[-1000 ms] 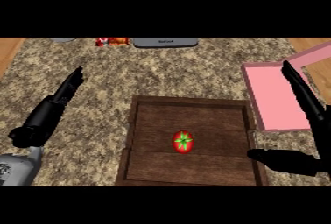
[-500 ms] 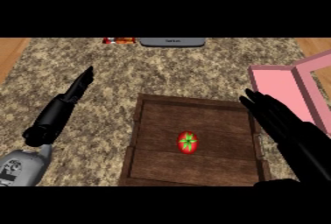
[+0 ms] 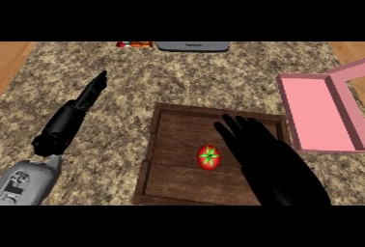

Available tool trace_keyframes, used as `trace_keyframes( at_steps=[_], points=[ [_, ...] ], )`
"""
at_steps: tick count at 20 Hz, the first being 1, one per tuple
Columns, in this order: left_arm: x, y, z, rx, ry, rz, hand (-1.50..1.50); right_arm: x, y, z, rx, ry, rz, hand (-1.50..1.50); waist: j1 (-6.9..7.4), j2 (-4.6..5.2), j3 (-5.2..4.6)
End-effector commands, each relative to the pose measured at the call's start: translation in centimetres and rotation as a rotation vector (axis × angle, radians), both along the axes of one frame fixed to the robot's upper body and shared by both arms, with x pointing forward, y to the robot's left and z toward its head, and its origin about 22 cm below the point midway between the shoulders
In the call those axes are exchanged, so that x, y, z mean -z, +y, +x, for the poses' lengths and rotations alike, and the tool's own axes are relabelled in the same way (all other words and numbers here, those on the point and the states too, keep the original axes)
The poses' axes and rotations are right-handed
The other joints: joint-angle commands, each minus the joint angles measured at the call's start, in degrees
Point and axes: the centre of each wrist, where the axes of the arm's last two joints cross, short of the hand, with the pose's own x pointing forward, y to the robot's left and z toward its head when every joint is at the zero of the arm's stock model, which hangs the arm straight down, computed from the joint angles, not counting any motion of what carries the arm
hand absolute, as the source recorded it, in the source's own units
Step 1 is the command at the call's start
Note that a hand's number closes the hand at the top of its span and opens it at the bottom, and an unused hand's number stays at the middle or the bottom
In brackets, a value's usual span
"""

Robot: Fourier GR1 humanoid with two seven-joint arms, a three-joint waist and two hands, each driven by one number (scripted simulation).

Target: Pick the tomato from the tray and place it in the cardboard box

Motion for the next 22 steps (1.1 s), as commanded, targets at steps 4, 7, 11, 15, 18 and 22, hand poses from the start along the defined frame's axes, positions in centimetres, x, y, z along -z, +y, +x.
trace_keyframes(
  at_steps=[4, 7, 11, 15, 18, 22],
  points=[
    [-0.9, 0.9, 0.8, 0.006, -0.007, -0.001, 0.00, 0.6, 6.4, 1.5, 0.099, 0.090, -0.103, -1.50, -0.44, 0.05, 0.08],
    [1.0, -0.4, -0.5, -0.008, -0.007, 0.001, 0.00, 1.2, 7.3, 0.4, 0.107, 0.113, -0.122, -1.50, -0.92, -0.25, 0.14],
    [-0.3, 0.3, 0.0, 0.006, 0.000, 0.001, 0.00, 3.0, 8.8, 2.0, 0.140, 0.146, -0.147, -1.50, -0.94, -0.10, 0.17],
    [-0.2, 1.6, -0.3, -0.029, -0.001, -0.007, 0.00, 3.7, 9.4, 2.8, 0.166, 0.089, -0.203, -1.50, -0.90, -0.09, 0.17],
    [1.2, 0.4, 0.6, -0.032, 0.012, 0.008, 0.00, 3.2, 8.2, 2.0, 0.164, 0.078, -0.185, -1.50, -2.09, -0.08, 0.20],
    [1.2, 2.5, -1.5, -0.019, 0.020, 0.000, 0.00, 5.5, 9.3, 0.7, 0.162, 0.088, -0.208, -1.50, -1.39, -0.19, 0.21]
  ],
)
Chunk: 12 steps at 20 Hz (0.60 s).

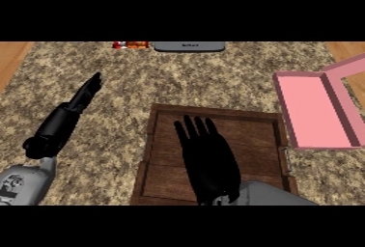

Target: Pick the tomato from the tray and place it in the cardboard box

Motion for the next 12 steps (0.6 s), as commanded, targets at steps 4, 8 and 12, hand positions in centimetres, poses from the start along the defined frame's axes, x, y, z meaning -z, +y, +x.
trace_keyframes(
  at_steps=[4, 8, 12],
  points=[
    [-0.1, 0.5, 0.8, -0.010, -0.008, -0.011, 0.00, 1.8, 1.1, 1.1, 0.143, 0.007, -0.165, -1.50, -0.15, 0.17, 0.00],
    [0.1, 0.2, -0.3, -0.004, -0.010, -0.017, 0.00, 2.4, 0.3, 1.7, 0.161, 0.025, -0.183, -1.50, -0.01, 0.12, 0.02],
    [-0.1, 0.4, 0.3, 0.006, -0.017, -0.004, 0.00, 3.6, 1.4, 1.9, 0.158, 0.045, -0.153, -1.50, 0.04, 0.22, 0.03]
  ],
)
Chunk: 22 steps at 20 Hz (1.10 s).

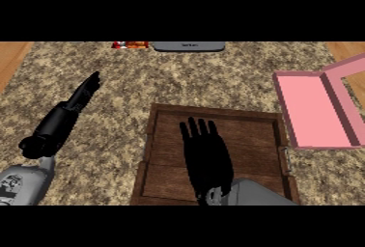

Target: Pick the tomato from the tray and place it in the cardboard box

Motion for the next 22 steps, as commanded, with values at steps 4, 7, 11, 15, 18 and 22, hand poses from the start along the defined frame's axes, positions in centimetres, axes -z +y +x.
trace_keyframes(
  at_steps=[4, 7, 11, 15, 18, 22],
  points=[
    [-0.2, -0.8, -0.4, -0.009, 0.001, -0.002, 0.00, 0.2, 0.4, -0.3, 0.078, 0.029, -0.051, -1.50, 0.10, 0.00, 0.02],
    [-0.8, -0.4, -0.1, 0.010, -0.011, 0.017, 0.00, 3.7, 1.8, 1.9, 0.072, 0.062, -0.062, -1.50, 0.45, 0.14, 0.02],
    [0.8, -1.4, -0.4, -0.002, -0.012, 0.011, 0.00, 3.1, -1.2, 1.1, 0.109, 0.031, -0.117, -1.50, -0.07, 0.04, 0.02],
    [0.4, -1.5, -0.2, -0.003, 0.003, 0.016, 0.00, 4.6, 0.9, 2.4, 0.135, 0.029, -0.124, -1.50, 0.28, 0.13, 0.02],
    [0.6, -0.3, 0.2, 0.010, -0.003, -0.005, 0.00, 5.8, -2.1, 2.7, 0.132, 0.067, -0.111, -1.50, 0.07, 0.16, 0.02],
    [-0.8, 0.4, -1.8, -0.010, -0.006, 0.004, 0.00, 6.1, -2.5, 2.0, 0.100, 0.083, -0.088, -1.50, 0.24, 0.05, 0.03]
  ],
)
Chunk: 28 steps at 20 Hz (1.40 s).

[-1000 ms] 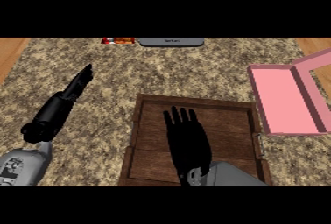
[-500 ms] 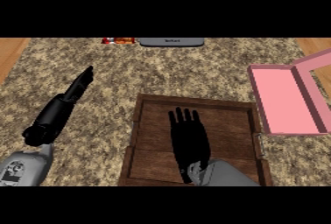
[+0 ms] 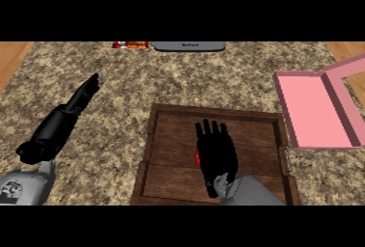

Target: Pick the tomato from the tray and place it in the cardboard box

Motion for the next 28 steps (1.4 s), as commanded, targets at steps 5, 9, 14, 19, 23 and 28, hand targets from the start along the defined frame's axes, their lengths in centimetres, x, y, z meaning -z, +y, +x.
trace_keyframes(
  at_steps=[5, 9, 14, 19, 23, 28],
  points=[
    [0.1, 0.3, 1.4, 0.011, -0.004, 0.006, 0.00, 2.6, -1.0, -0.1, -0.159, -0.075, -0.011, 1.50, -0.06, 0.07, 0.01],
    [-0.4, -0.4, 1.5, 0.001, -0.019, 0.019, 0.00, 2.4, 1.5, 1.7, -0.188, -0.170, -0.006, 1.50, 0.17, 0.12, 0.01],
    [-0.9, -0.3, 1.3, 0.014, -0.006, -0.001, 0.00, 0.7, -0.7, 4.9, -0.114, -0.238, 0.045, 1.50, 0.25, 0.12, 0.02],
    [-1.1, -2.3, 1.3, 0.067, -0.036, 0.000, 0.00, -3.3, -6.4, 12.7, 0.357, -0.278, 0.216, 1.50, 2.89, 1.93, 0.23],
    [-1.0, -1.9, 1.6, 0.082, -0.032, 0.005, 0.00, -6.6, -9.0, 16.8, 0.407, -0.451, 0.194, 1.50, 4.20, 1.90, 0.09],
    [0.3, -2.3, 1.9, 0.077, 0.002, -0.013, 0.00, -9.0, -6.2, 19.3, 0.349, -0.566, 0.059, 1.50, 3.91, 1.50, -0.02]
  ],
)
